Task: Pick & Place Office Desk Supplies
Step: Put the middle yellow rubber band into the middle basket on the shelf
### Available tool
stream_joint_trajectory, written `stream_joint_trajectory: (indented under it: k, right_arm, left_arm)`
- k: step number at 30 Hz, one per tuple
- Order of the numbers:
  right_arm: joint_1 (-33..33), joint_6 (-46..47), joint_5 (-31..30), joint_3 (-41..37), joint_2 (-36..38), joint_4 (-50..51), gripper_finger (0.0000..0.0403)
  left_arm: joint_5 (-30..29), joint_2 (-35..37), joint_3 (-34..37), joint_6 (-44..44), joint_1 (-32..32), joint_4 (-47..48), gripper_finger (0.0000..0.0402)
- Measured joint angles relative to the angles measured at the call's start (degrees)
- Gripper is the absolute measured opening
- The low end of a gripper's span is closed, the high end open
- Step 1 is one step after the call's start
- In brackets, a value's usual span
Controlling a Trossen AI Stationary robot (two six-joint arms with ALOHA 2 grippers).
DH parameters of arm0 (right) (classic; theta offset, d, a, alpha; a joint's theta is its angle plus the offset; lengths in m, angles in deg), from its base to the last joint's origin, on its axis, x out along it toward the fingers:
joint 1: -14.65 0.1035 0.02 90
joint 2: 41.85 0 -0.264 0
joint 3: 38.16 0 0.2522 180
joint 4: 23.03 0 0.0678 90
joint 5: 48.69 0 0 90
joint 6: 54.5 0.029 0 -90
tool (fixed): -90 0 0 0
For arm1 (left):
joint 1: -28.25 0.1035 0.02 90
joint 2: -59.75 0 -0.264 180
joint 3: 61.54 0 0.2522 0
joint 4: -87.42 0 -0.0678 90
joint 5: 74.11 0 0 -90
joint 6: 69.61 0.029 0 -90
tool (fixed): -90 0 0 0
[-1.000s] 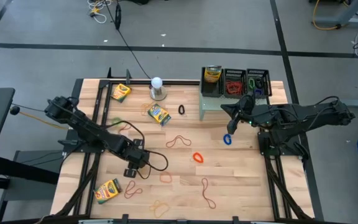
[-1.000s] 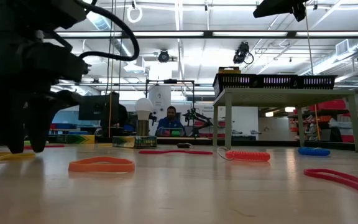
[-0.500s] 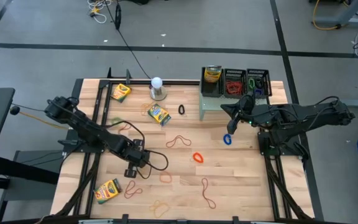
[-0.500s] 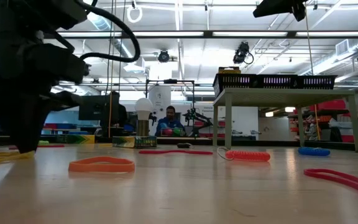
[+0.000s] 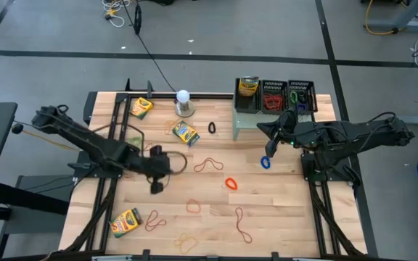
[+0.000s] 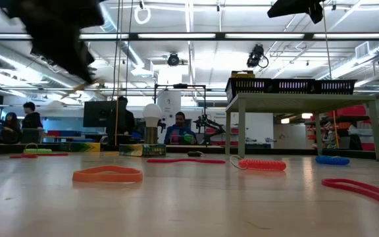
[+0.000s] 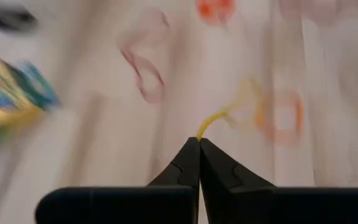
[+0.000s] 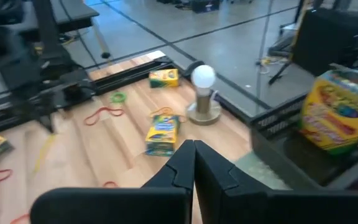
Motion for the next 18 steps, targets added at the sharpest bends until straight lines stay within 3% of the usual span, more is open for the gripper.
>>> stream_joint_trajectory:
  k: [11, 18]
  right_arm:
    - [0.00, 5.17, 10.80, 0.00, -9.21, -8.09, 0.0019]
    - [-0.84, 7.87, 15.82, 0.00, -16.34, -13.75, 0.0082]
  left_arm:
    - [-4.41, -2.19, -0.06, 8.83, 11.91, -28.98, 0.0004]
    - [0.79, -5.62, -0.92, 11.61, 17.43, -41.65, 0.0004]
